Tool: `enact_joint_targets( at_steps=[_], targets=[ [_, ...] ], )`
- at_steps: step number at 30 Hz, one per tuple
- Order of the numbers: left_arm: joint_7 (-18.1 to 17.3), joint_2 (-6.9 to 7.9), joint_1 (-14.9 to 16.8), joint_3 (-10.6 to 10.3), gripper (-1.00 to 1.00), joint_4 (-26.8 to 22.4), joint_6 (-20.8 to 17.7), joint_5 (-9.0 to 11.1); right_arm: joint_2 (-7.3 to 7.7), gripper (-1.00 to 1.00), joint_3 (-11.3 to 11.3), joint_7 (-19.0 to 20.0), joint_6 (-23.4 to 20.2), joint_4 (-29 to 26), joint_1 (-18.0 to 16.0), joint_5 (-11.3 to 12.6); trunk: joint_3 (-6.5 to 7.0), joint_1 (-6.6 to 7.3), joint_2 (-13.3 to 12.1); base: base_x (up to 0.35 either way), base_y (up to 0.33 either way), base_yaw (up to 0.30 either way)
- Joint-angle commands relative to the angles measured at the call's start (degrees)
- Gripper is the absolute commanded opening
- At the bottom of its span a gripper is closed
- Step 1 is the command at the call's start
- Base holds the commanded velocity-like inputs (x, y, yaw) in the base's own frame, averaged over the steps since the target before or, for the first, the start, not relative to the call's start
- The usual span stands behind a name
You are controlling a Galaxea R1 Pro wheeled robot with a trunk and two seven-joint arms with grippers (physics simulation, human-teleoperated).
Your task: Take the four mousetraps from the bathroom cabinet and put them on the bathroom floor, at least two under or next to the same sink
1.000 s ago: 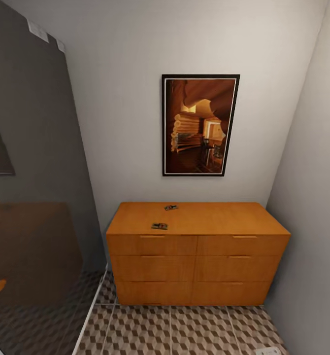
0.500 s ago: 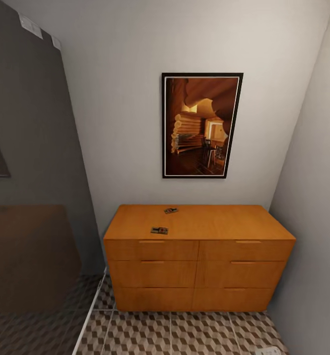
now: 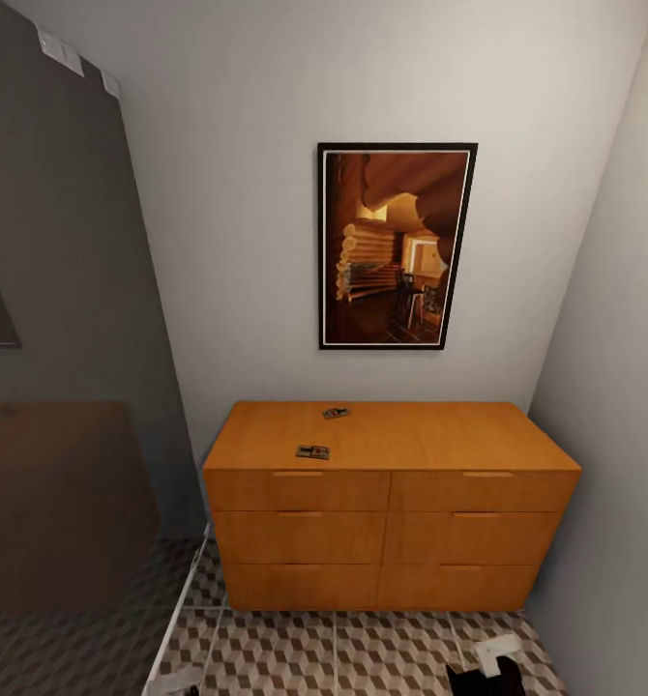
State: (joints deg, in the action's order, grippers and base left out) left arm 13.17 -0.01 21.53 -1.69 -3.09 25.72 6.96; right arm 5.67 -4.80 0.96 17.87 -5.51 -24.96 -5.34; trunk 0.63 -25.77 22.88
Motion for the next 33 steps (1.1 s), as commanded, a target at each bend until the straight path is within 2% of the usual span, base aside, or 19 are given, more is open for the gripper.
enact_joint_targets(
  at_steps=[1, 6, 7, 12, 13, 17, 18, 21, 24, 28, 33],
  targets=[
    [0.14, -0.17, 0.01, -0.1, 1.0, -1.43, -1.2, 0.56, 0.0, 1.0, -0.44, -0.09, -0.86, -1.6, 0.0, -0.14, -0.04, -0.02, 0.04, 0.0, 0.0, 0.0],
    [1.02, -0.74, 0.01, -0.11, 1.0, -13.42, -12.86, 0.59, -0.1, 1.0, -0.43, -0.11, -9.18, -12.57, 0.0, -0.35, -0.04, -0.02, 0.04, 0.0, 0.0, 0.0],
    [1.16, -0.85, 0.01, -0.1, 1.0, -18.29, -16.82, 0.59, -0.11, 1.0, -0.42, -0.08, -11.87, -16.91, 0.0, -0.28, -0.04, -0.02, 0.04, 0.0, 0.0, 0.0],
    [1.33, -1.04, 0.01, 0.03, 1.0, -29.66, -25.0, 0.59, -0.12, 1.0, -0.39, -0.01, -17.37, -27.09, 0.0, -0.04, -0.04, -0.02, 0.04, 0.0, 0.0, 0.0],
    [1.36, -1.07, 0.01, 0.08, 1.0, -33.67, -27.89, 0.59, -0.13, 1.0, -0.37, 0.03, -19.48, -31.02, 0.0, 0.03, -0.04, -0.02, 0.04, 0.0, 0.0, 0.0],
    [1.39, -1.06, 0.01, 0.18, 1.0, -41.04, -33.29, 0.68, -0.13, 1.0, -0.25, 0.08, -24.0, -38.25, 0.0, 0.1, -0.04, -0.02, 0.04, 0.0, 0.0, 0.0],
    [1.4, -1.05, 0.01, 0.23, 1.0, -44.43, -35.71, 0.71, -0.13, 1.0, -0.21, 0.12, -26.12, -41.21, 0.0, 0.12, -0.04, -0.02, 0.04, 0.0, 0.0, 0.0],
    [1.41, -1.08, 0.01, 0.29, 1.0, -50.51, -39.65, 0.84, -0.13, 1.0, -0.1, 0.14, -28.91, -46.3, 0.0, 0.19, -0.04, -0.02, 0.04, 0.0, 0.0, 0.0],
    [1.41, -1.15, 0.01, 0.21, 1.0, -54.26, -42.09, 0.89, -0.16, 1.0, -0.1, 0.12, -29.96, -49.58, 0.0, 0.22, -0.04, -0.02, 0.04, 0.0, 0.0, 0.0],
    [1.41, -1.37, 0.01, -0.04, 1.0, -61.39, -47.23, 1.06, -0.2, 1.0, -0.08, -0.11, -31.97, -55.59, -0.14, 0.23, -0.04, -0.02, 0.04, 0.0, 0.0, 0.0],
    [1.42, -2.33, 0.01, -0.13, 1.0, -70.62, -52.32, 1.04, -0.21, 1.0, 0.29, -0.28, -34.15, -62.71, -0.4, 0.34, -0.04, -0.02, 0.04, 0.0, 0.0, 0.0]
  ],
)
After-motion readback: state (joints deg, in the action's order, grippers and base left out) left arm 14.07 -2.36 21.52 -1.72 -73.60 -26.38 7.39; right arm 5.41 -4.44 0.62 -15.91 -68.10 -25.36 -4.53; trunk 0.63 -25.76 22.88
